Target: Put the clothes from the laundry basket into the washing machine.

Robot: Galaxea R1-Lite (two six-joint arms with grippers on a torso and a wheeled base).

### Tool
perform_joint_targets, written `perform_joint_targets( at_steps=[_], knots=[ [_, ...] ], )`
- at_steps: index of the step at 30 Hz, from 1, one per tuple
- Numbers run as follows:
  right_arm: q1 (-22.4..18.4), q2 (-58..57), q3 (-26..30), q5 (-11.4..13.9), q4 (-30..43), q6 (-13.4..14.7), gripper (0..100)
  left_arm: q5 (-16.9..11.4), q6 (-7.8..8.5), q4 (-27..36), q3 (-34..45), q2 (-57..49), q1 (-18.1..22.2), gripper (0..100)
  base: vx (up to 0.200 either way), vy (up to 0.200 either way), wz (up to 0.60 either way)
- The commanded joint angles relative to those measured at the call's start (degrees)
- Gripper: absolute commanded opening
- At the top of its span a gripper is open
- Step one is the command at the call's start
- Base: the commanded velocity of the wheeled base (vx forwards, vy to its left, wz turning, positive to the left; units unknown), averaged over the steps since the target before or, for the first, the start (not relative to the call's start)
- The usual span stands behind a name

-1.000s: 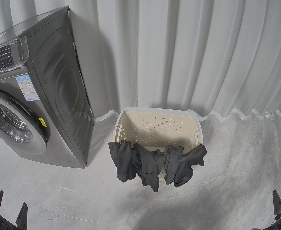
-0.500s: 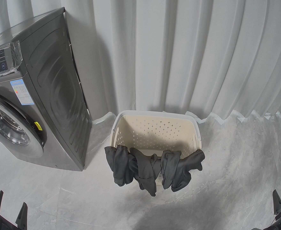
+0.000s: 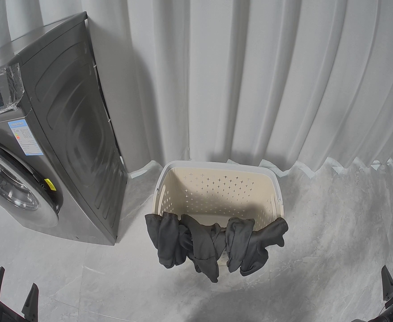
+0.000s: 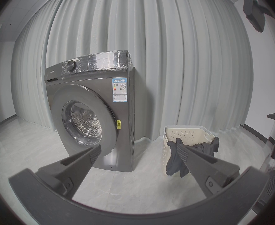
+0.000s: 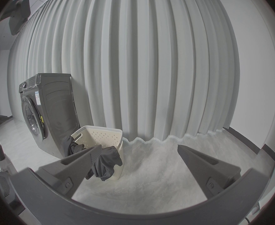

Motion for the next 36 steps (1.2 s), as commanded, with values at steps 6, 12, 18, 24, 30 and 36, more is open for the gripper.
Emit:
perform_joint_targets(
  at_steps=[6,12,18,24,30,36],
  knots=[
    [0.01,-0.93,1.01,0.00,-0.02,0.02,100,0.02,-0.04,-0.01,0.92,-0.70,0.02,100,0.000,0.000,0.00],
    [0.01,-0.93,1.01,0.00,-0.02,0.02,100,0.02,-0.22,-0.01,0.92,-0.70,0.02,100,0.100,0.000,0.00],
    [0.01,-0.93,1.01,0.00,-0.02,0.02,100,0.02,-0.13,-0.01,0.84,-0.70,0.02,100,0.200,0.000,0.00],
    [0.01,-0.93,1.01,0.00,-0.02,0.02,100,0.02,-0.13,-0.01,0.84,-0.70,0.02,100,0.000,0.000,0.00],
    [0.01,-0.93,1.01,0.00,-0.02,0.02,100,0.02,-0.13,-0.01,0.92,-0.70,0.02,100,0.200,0.000,0.00],
    [0.01,-0.93,1.01,0.09,-0.02,0.02,100,0.02,-0.13,-0.01,0.92,-0.70,0.02,100,0.100,0.000,0.00]
  ],
)
